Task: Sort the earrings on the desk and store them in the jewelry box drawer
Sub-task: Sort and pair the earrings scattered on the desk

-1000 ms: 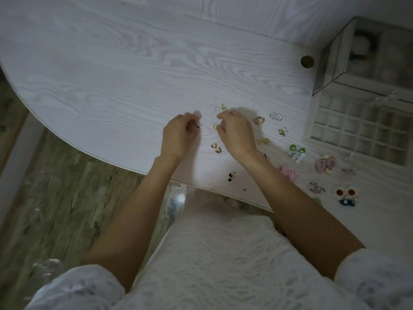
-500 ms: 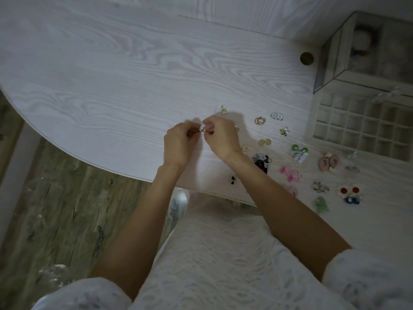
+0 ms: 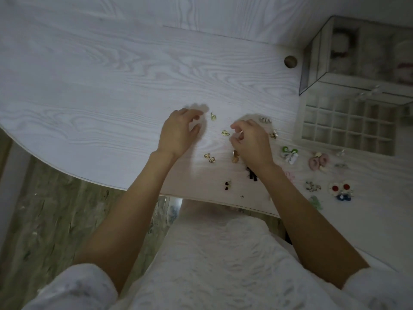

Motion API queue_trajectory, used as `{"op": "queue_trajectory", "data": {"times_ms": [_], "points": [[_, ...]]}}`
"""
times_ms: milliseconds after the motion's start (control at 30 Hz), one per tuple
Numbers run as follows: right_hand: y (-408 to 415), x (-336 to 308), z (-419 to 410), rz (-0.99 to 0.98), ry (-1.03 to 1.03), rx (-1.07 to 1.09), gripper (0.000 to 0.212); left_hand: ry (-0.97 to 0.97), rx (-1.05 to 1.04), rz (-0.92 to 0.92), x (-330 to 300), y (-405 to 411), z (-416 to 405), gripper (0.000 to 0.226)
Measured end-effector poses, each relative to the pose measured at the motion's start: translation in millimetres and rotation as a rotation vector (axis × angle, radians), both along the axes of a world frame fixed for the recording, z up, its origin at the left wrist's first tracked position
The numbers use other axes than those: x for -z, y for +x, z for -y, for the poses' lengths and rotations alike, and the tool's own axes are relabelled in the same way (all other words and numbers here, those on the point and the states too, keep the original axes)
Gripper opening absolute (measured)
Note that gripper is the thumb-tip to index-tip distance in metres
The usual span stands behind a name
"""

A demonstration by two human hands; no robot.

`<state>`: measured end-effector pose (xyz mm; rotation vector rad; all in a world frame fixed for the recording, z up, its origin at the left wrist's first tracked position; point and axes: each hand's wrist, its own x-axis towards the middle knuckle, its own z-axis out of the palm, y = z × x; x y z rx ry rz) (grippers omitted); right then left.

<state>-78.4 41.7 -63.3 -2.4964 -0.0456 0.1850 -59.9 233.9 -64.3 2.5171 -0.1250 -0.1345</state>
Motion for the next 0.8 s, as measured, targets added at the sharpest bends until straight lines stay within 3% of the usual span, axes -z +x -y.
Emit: {"op": "queue_trajectory", "data": {"times_ms": [100, 333, 500, 633, 800], "points": [[7.2, 6.8, -13.8, 0.009, -0.031, -0.019, 0.022, 0.068, 0.071, -0.075, 4.3, 21.8, 17.5, 0.035], [10.9, 12.3, -16.9, 0.002, -0.035, 0.013, 0.013, 0.1, 0.103, -0.154, 5.8, 38.3, 32.4, 0.025], [10.3, 15.1, -15.8, -0.044, 0.0, 0.091, 0.024, 0.08, 0.154, -0.134, 5.9, 28.9, 45.2, 0.021], [14.8, 16.1, -22.6, -0.042, 0.154, 0.171, 0.018, 0.036, 0.127, -0.125, 6.8, 19.9, 51.2, 0.026], [12.7, 17.6, -20.4, -0.045, 0.091, 0.114, 0.018, 0.038, 0.109, -0.158, 4.8, 16.2, 48.9, 0.041]]}}
